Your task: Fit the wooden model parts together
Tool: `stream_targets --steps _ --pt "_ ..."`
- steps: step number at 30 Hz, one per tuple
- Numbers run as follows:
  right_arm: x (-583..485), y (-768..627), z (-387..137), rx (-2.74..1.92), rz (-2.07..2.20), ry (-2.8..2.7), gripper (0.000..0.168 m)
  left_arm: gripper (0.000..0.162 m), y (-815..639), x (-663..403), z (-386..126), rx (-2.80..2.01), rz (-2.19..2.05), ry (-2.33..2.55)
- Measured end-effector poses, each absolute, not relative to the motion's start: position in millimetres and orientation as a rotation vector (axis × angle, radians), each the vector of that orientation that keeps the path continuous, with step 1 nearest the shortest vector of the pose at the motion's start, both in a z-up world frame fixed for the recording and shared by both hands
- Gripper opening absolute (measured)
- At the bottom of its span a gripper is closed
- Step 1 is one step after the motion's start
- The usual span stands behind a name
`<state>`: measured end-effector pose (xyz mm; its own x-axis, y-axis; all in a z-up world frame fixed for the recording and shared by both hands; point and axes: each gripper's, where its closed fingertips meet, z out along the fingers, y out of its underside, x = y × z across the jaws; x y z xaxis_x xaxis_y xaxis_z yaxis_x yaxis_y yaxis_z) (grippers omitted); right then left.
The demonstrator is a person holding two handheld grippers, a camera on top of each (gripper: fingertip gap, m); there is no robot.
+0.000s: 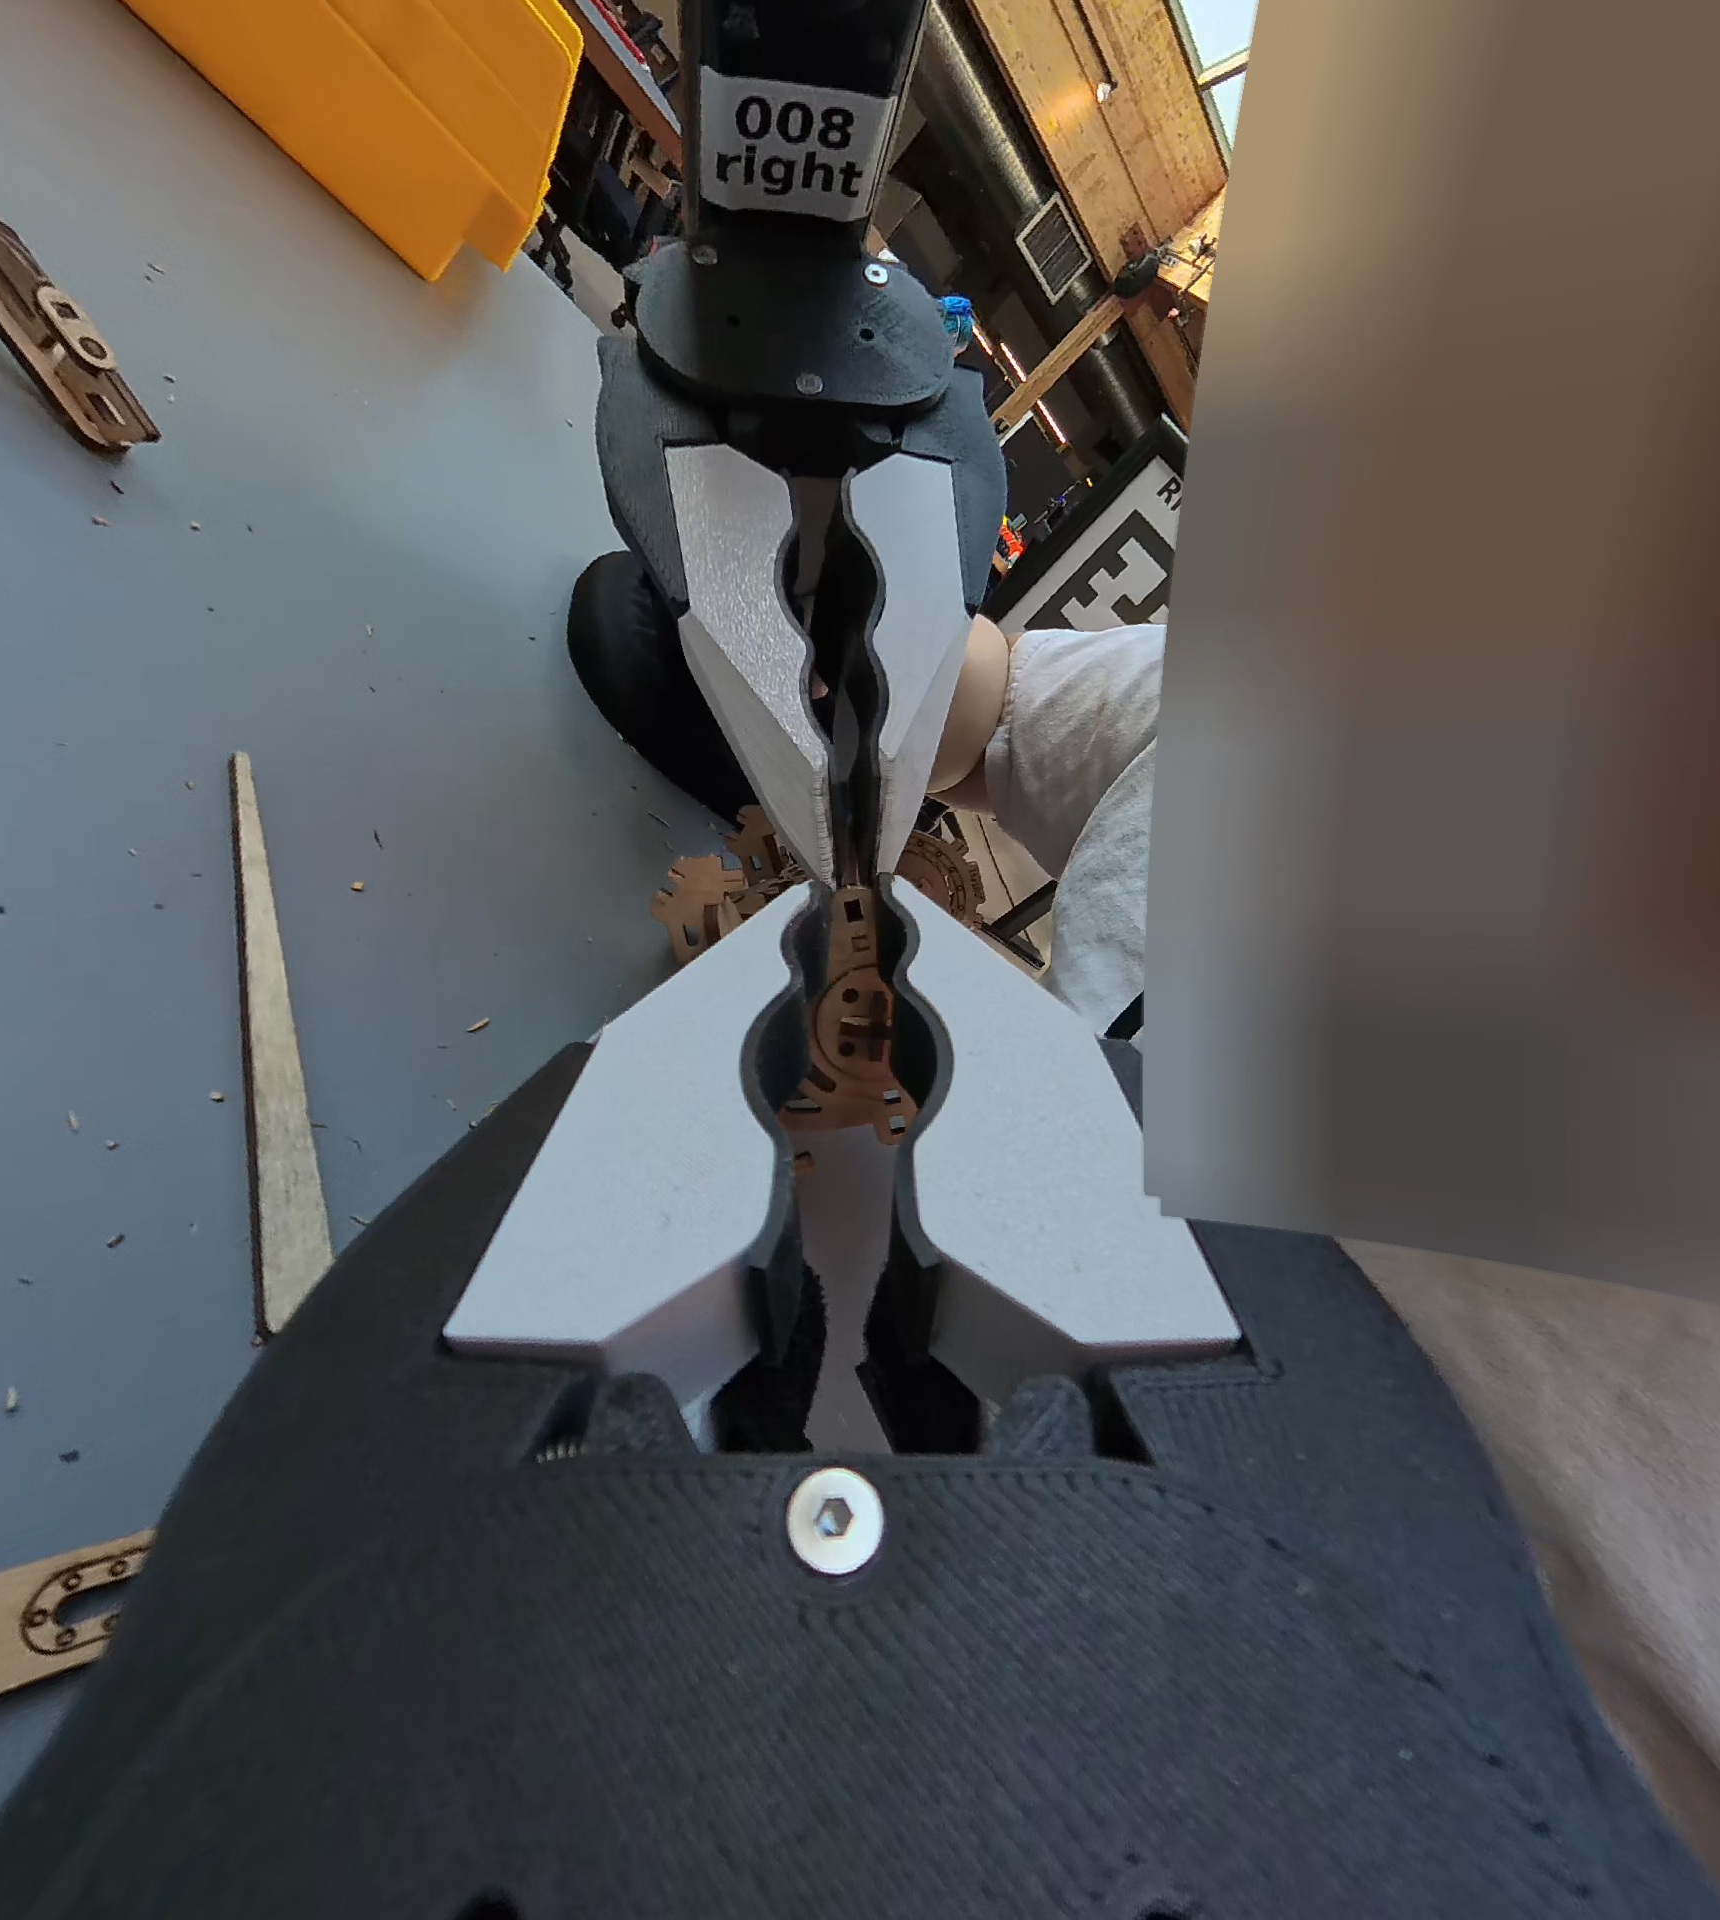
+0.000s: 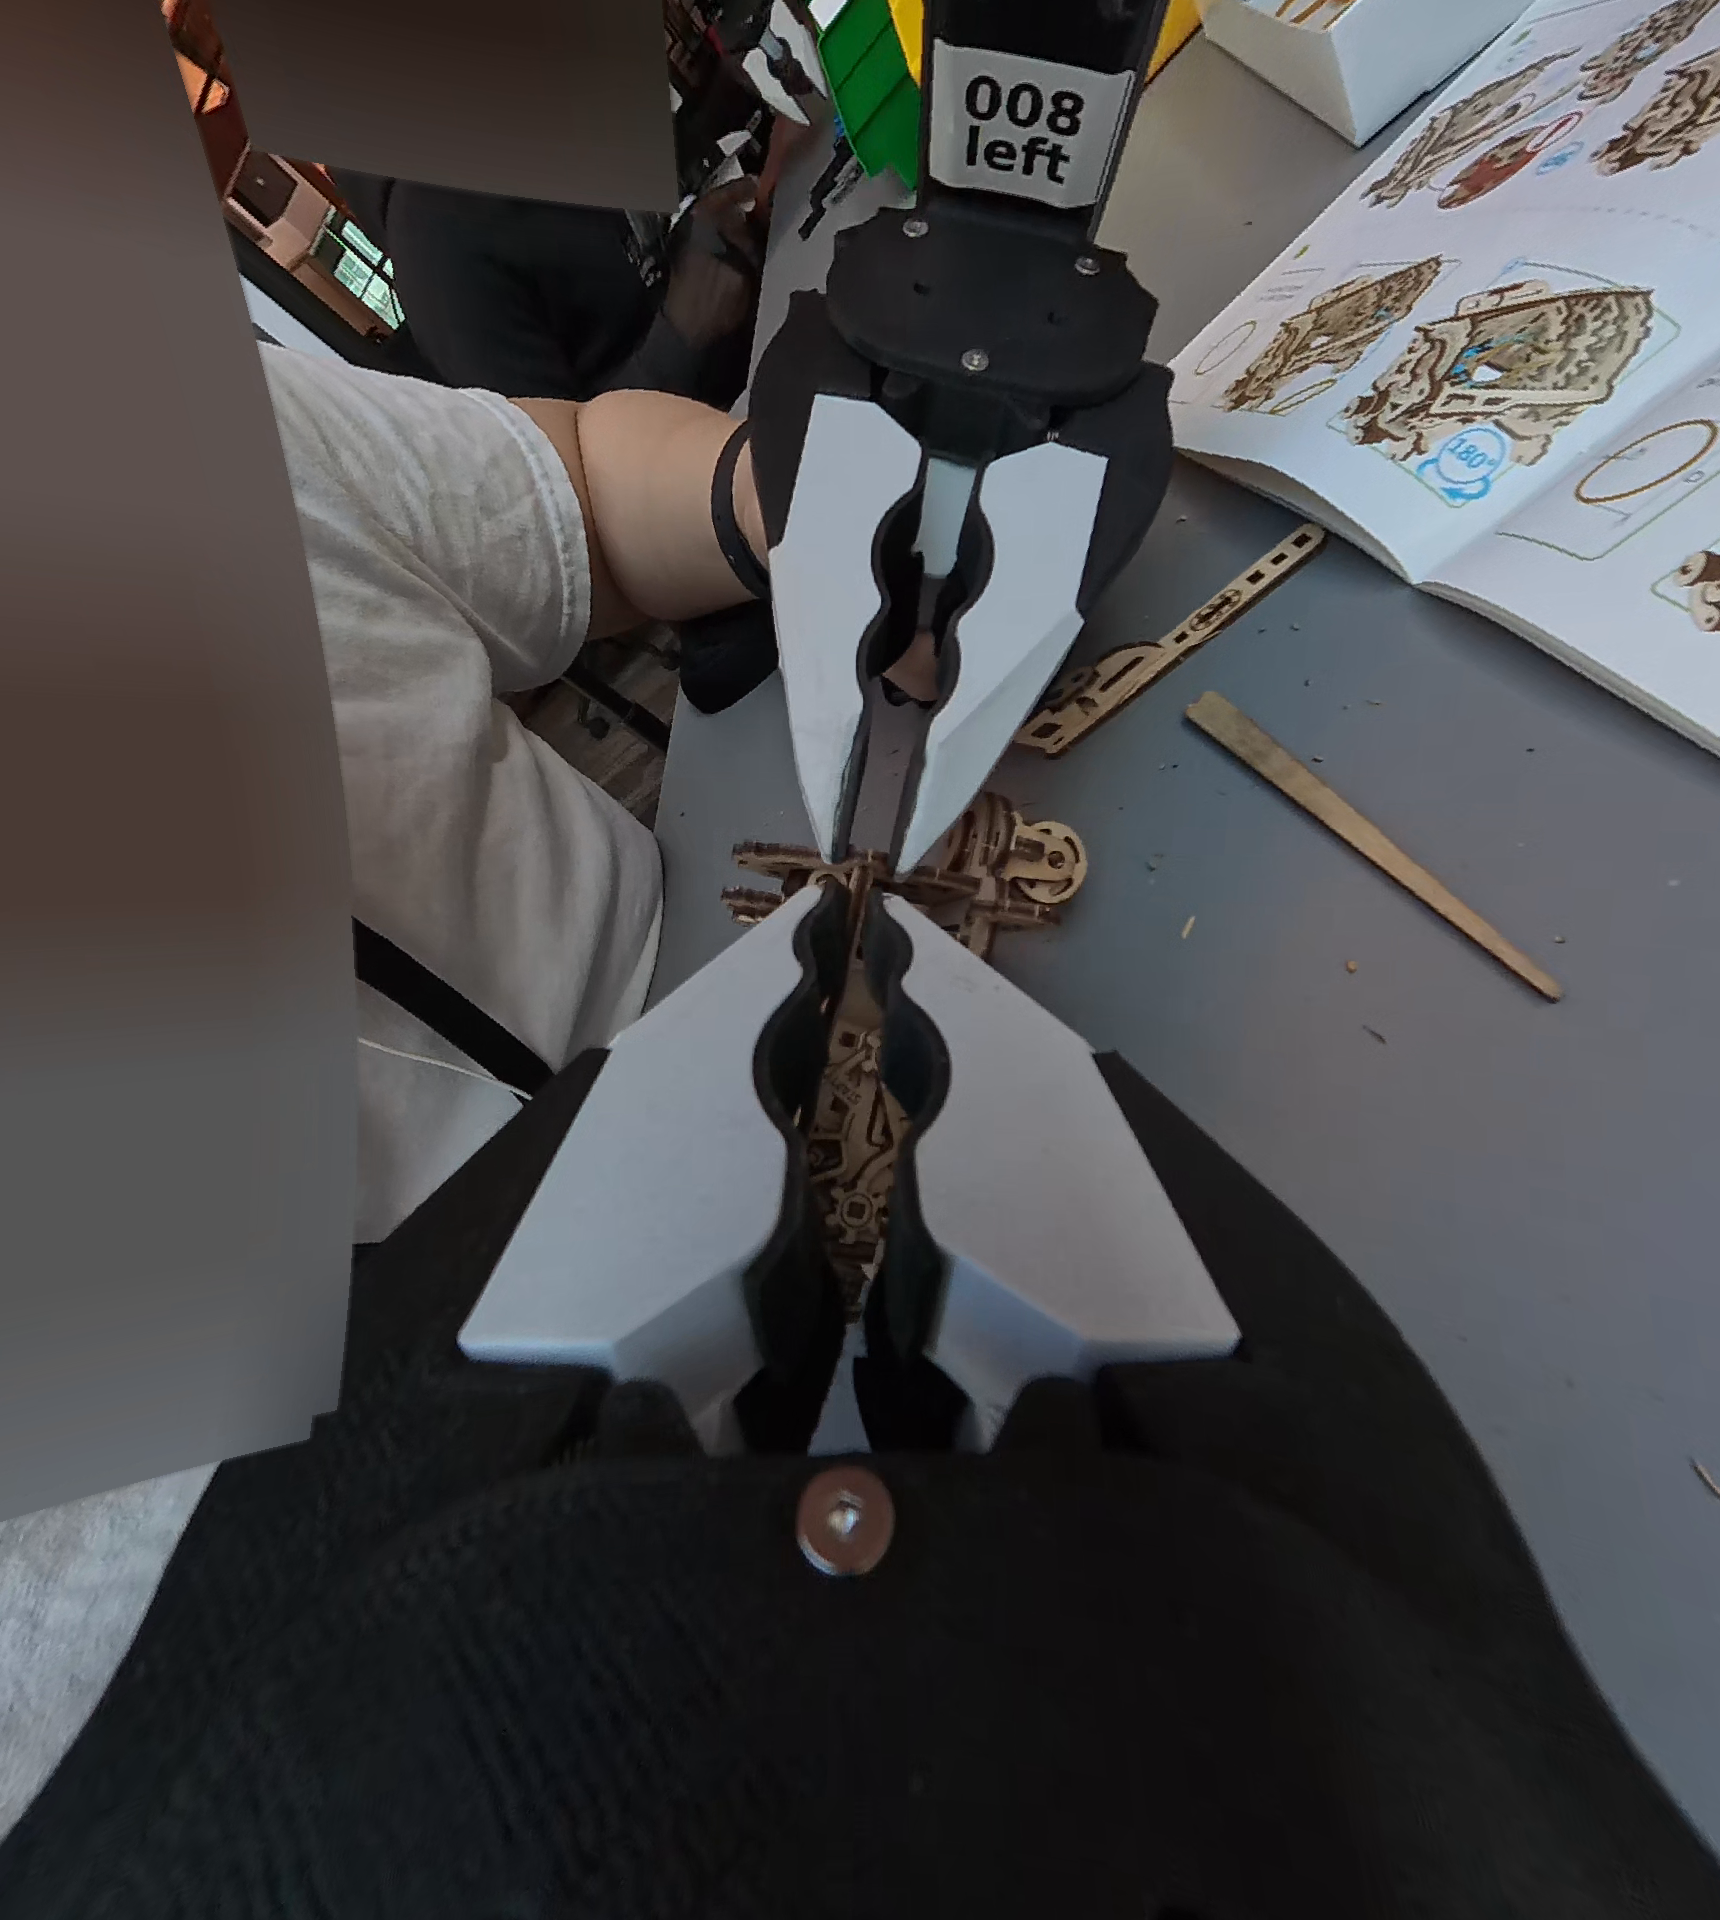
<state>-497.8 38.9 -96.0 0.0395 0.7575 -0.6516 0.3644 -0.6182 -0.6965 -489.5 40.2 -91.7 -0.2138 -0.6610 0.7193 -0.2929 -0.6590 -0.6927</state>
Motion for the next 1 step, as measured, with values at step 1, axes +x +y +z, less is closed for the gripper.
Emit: stream_targets --steps 1 --pt "-497.6 38.0 -96.2 -1.985 1.603 -1.144 0.001 0.006 39.7 -489.3 -91.8 -1.771 -1.953 1.133"
